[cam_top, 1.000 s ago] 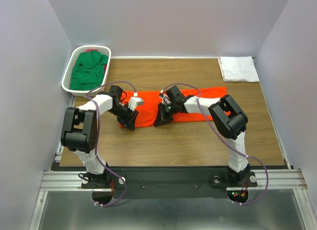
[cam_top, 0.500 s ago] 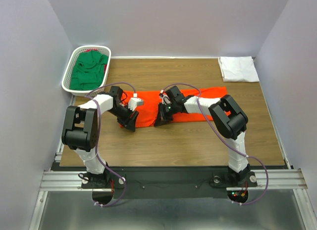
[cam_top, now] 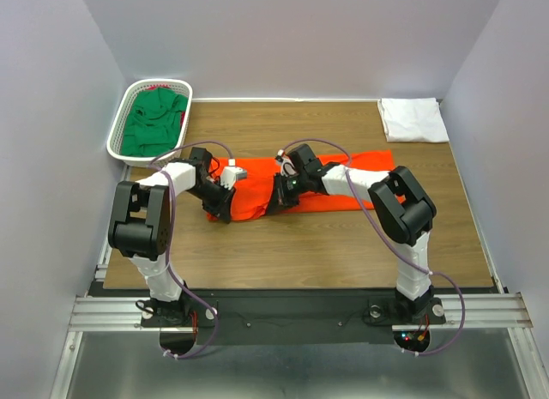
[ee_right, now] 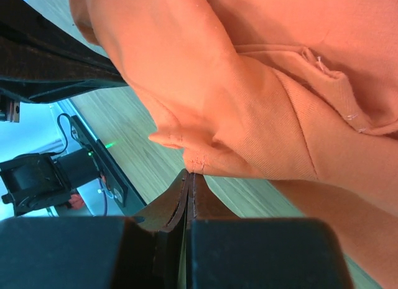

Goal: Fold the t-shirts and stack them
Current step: Fold the tshirt

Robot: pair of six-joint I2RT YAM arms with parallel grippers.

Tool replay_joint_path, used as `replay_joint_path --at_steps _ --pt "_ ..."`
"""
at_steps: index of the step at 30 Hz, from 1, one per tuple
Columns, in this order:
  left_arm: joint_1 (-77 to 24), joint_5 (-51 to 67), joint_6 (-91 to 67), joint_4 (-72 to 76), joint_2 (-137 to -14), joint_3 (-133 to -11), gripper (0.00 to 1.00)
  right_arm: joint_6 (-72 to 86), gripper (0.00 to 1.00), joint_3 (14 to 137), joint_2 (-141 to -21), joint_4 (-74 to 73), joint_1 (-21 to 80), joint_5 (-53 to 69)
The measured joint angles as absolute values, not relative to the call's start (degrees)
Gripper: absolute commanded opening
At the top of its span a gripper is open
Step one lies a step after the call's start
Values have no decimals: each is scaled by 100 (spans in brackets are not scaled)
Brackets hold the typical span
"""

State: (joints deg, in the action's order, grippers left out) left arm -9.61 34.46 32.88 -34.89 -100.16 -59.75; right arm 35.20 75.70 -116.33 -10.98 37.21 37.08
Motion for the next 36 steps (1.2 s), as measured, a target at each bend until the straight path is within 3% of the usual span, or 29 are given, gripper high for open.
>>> replay_joint_path --at_steps 11,12,15,19,22,28,36 --pt "-961 3579 3264 -3614 -9760 -6281 0 3564 1 7570 -11528 -1015 3520 3806" --pt "-961 3601 3267 -3627 -9732 -6340 19 3586 1 7583 -11509 -980 3479 3826" --pt "-963 3671 3334 -3653 -9673 -6488 42 3634 1 7690 -11509 -965 3404 3850" --pt "-963 3708 3385 -3660 -9548 -6460 52 3721 1 7852 -11509 -847 3295 3883" --pt "-961 3754 3402 -3634 -9330 -6436 66 3804 1 7959 -11509 -781 3216 3896" --pt "-965 3785 3461 -3468 -9039 -6462 73 3929 1 8121 -11509 -585 3044 3905" --pt "-1398 3483 3371 -3041 -9109 -6576 73 4086 1 8128 -11598 -449 2939 3903"
